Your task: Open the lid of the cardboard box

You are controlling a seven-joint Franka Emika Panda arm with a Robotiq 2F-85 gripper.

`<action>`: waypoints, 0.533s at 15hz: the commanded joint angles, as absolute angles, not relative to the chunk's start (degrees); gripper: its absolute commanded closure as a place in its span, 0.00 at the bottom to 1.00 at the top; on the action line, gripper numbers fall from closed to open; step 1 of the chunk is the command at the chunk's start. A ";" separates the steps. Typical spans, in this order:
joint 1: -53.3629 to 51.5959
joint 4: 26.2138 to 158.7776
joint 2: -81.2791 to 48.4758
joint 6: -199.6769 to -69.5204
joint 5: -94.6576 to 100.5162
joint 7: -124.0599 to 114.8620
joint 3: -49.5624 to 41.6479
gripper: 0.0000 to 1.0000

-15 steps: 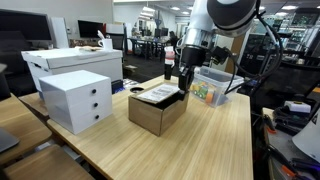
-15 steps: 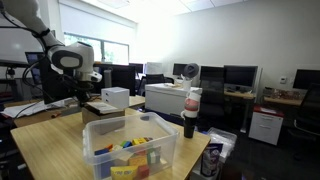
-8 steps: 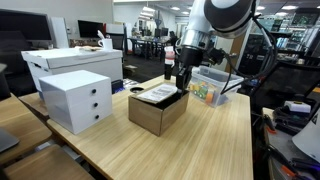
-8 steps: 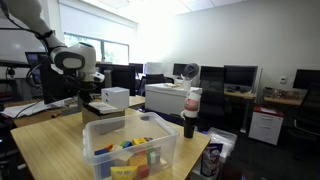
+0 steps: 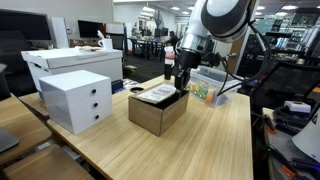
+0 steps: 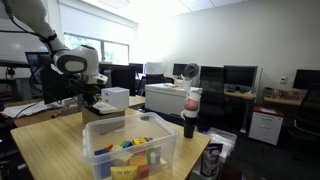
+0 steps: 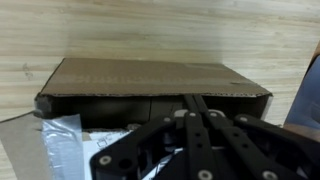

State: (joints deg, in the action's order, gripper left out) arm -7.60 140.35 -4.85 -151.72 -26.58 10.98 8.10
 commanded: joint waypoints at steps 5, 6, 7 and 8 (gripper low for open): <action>-5.75 141.07 -6.39 -156.92 -30.79 17.80 9.55 0.98; -5.51 141.09 -6.83 -157.37 -31.55 18.64 9.78 0.98; -5.39 141.09 -7.05 -157.59 -32.11 19.22 9.93 0.98; -5.28 141.11 -7.25 -157.71 -32.59 19.71 10.06 0.98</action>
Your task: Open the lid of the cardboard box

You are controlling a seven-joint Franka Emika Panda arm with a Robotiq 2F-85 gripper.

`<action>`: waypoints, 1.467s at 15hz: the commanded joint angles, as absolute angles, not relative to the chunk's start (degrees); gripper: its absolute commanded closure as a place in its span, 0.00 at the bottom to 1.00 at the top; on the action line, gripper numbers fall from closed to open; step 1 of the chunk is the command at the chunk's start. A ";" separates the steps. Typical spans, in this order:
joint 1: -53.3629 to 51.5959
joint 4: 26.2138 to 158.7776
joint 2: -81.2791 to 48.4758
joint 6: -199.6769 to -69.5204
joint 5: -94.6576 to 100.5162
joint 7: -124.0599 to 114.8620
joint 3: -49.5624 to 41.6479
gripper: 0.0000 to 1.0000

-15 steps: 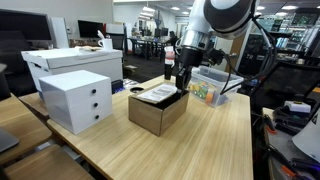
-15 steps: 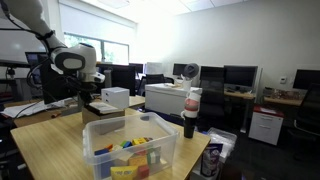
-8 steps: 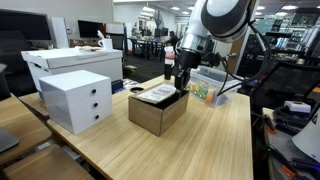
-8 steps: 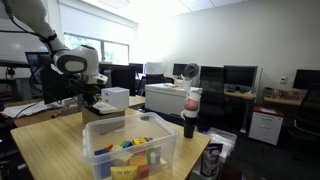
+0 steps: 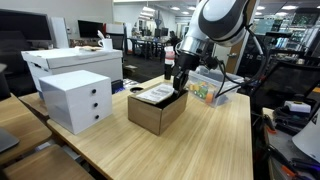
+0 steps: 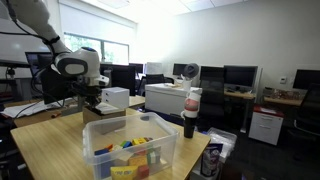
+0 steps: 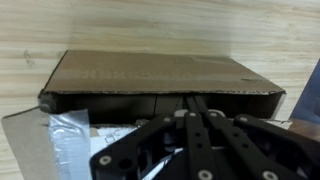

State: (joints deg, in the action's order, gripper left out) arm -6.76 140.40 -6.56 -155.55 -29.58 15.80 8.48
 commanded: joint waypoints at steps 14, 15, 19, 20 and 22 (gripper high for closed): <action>-3.28 140.44 -8.18 -167.28 -54.48 43.10 14.78 0.98; -3.33 140.22 -8.02 -167.91 -56.84 45.64 15.14 0.98; -3.86 139.25 -7.00 -169.73 -63.52 53.80 15.91 0.98; -3.99 139.16 -6.79 -169.96 -63.88 54.50 15.89 0.98; -4.18 138.77 -6.78 -170.09 -63.61 55.35 15.56 0.98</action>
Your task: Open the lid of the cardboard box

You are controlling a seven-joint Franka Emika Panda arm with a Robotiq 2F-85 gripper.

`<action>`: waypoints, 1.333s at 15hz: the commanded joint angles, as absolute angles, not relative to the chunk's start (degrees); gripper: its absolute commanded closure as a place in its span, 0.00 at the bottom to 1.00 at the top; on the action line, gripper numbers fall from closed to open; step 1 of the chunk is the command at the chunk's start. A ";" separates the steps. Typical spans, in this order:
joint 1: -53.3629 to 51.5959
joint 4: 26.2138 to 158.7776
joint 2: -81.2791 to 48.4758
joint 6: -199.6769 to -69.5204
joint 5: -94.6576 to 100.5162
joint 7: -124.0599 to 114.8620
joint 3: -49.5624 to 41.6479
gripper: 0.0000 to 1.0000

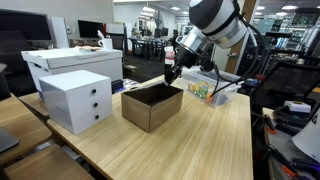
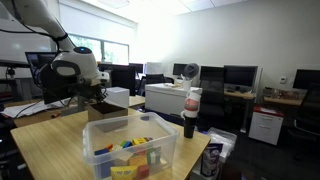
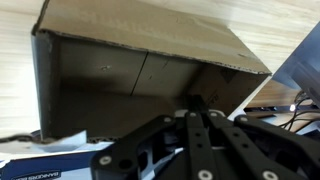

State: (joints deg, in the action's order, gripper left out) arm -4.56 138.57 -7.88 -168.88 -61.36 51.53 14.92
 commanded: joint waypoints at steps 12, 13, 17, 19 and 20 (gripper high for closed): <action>-5.38 135.97 -8.01 -168.13 -45.96 50.74 12.52 0.97; -5.29 135.38 -8.21 -167.76 -44.78 50.65 12.37 0.97; -5.22 133.45 -8.48 -167.08 -41.52 50.37 12.04 0.98; -5.16 132.38 -8.64 -166.99 -40.88 50.69 12.15 0.97; -5.12 131.64 -8.95 -166.77 -40.52 50.76 12.17 0.98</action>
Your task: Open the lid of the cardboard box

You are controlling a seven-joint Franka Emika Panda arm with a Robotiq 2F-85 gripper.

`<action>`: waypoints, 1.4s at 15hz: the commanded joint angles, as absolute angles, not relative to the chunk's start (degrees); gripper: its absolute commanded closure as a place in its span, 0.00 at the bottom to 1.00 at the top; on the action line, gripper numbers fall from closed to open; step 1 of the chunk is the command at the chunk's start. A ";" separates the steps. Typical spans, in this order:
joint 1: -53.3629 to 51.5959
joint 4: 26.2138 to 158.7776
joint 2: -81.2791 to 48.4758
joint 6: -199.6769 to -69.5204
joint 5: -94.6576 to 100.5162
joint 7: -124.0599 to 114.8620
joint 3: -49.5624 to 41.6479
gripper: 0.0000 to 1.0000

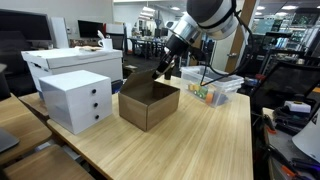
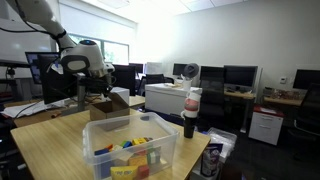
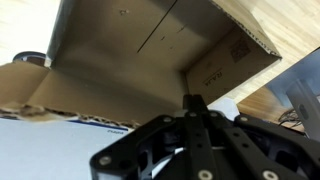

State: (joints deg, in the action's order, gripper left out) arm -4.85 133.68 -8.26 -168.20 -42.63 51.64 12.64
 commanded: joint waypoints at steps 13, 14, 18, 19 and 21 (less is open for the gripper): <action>-2.97 117.94 -16.18 -154.86 -23.73 41.93 11.14 0.98; -2.78 117.41 -16.26 -154.89 -23.03 41.43 11.38 0.98; -2.78 116.43 -15.88 -156.01 -20.22 39.56 11.79 0.98; -2.78 116.17 -15.81 -156.13 -19.70 39.25 11.88 0.98; -2.67 114.98 -16.19 -155.94 -18.81 38.93 12.09 0.98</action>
State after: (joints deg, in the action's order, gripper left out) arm -3.86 116.26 -16.14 -156.45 -21.44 40.96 10.92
